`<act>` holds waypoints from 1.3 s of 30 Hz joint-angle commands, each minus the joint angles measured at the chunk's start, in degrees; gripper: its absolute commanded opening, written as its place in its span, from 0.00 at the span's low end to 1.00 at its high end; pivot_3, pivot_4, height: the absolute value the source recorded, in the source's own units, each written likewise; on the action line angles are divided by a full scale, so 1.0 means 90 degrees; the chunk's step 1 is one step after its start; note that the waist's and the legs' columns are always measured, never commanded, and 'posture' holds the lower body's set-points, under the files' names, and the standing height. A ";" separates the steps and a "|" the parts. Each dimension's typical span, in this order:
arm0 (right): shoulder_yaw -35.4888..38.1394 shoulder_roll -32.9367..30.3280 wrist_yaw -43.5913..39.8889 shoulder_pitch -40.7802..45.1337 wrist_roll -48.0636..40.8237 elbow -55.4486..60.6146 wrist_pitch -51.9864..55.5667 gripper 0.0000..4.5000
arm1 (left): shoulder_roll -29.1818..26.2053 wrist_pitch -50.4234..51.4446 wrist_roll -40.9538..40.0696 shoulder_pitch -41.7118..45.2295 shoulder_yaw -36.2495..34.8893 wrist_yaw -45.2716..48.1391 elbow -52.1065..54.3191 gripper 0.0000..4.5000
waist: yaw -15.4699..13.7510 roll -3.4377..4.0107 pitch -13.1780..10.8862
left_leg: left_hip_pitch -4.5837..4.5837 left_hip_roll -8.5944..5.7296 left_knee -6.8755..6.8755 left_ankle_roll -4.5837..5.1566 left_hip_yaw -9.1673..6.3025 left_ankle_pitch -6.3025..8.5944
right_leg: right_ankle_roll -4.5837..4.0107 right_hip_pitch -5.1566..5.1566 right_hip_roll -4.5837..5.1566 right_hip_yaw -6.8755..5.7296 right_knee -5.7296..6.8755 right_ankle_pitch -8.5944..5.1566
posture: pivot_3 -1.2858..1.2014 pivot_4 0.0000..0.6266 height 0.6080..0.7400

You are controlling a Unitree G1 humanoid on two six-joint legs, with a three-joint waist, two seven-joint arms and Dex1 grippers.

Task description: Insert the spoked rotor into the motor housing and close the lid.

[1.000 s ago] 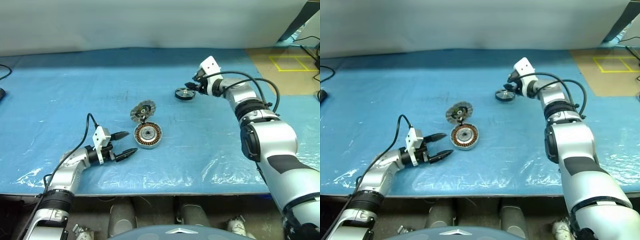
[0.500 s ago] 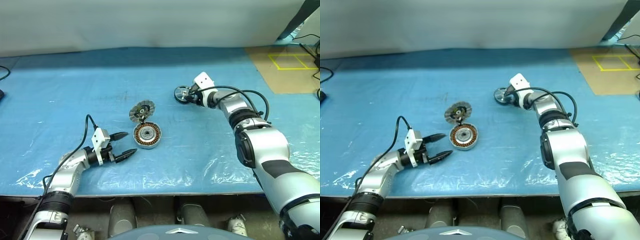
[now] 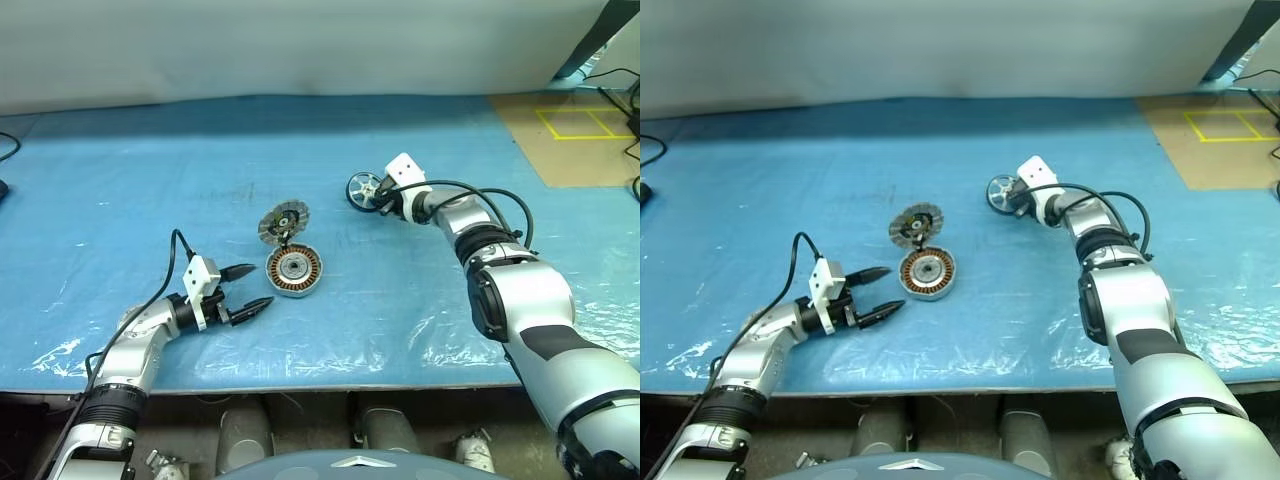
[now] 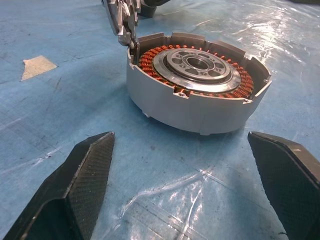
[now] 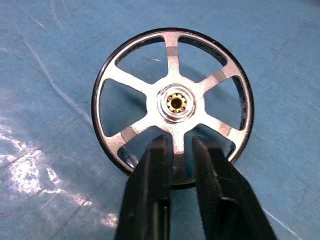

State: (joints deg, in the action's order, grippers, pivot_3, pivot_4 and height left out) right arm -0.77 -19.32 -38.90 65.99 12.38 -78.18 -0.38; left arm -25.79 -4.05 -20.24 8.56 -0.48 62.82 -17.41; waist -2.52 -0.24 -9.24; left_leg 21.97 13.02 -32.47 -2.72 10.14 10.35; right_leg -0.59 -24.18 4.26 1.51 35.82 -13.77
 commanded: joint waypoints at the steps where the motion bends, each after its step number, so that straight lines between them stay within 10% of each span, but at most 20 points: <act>1: 0.0004 0.0012 -0.0025 -0.0062 0.0002 0.0054 -0.0028 0.01 | -0.0092 0.0267 0.0028 -0.0183 -0.0004 -0.0097 0.0226 1.00 | 0.0000 0.0000 0.0000 | 0.0000 0.0000 0.0000 0.0000 0.0000 0.0000 | 0.0000 0.0000 0.0000 0.0000 -0.0001 0.0000 | 0.52 0.24 1.00; 10: 0.0233 -0.0199 -0.0377 -0.0069 -0.0272 0.0164 -0.0350 0.01 | -0.0132 0.0731 -0.0078 -0.0222 -0.0019 -0.0206 0.0731 1.00 | -0.0011 0.0000 0.0000 | 0.0002 0.0000 0.0000 0.0000 0.0000 0.0000 | 0.0000 0.0000 0.0000 -0.0001 -0.0002 0.0000 | 0.52 0.24 1.00; 24: 0.0306 -0.0674 -0.4633 -0.2144 -0.2108 0.3928 0.0137 0.01 | -0.0283 0.0944 -0.0247 -0.0190 0.0005 0.0259 0.0741 1.00 | -0.0026 -0.0001 -0.0001 | 0.0017 0.0005 -0.0006 0.0035 -0.0001 -0.0006 | -0.0001 -0.0007 -0.0001 -0.0008 -0.0002 0.0000 | 0.52 0.24 1.00; 30: -0.0353 -0.0497 -0.4683 -0.3068 -0.2451 0.6326 0.1196 0.01 | -0.0270 0.0847 -0.0186 -0.0061 0.0050 0.0388 0.0591 1.00 | -0.0023 -0.0002 -0.0001 | 0.0011 0.0005 -0.0005 0.0035 -0.0002 -0.0006 | 0.0000 -0.0005 -0.0001 -0.0007 -0.0004 0.0001 | 0.52 0.24 1.00; 39: -0.0780 -0.0234 -0.4153 -0.2977 -0.2501 0.6565 0.1475 0.01 | -0.0202 0.0656 -0.0102 -0.0036 0.0098 0.0428 0.0384 1.00 | -0.0060 -0.0002 -0.0001 | 0.0009 0.0001 -0.0001 0.0004 -0.0002 -0.0003 | 0.0000 -0.0002 0.0000 -0.0003 -0.0010 0.0001 | 0.52 0.24 1.00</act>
State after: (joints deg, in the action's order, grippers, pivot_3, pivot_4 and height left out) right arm -7.77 -21.65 -76.78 37.84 -8.96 -20.50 12.99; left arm -27.73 2.41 -21.39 8.37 0.34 66.45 -13.52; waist -3.06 -0.26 -9.26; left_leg 22.05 13.02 -32.47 -2.69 10.13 10.32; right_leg -0.59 -24.20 4.26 1.48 35.73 -13.76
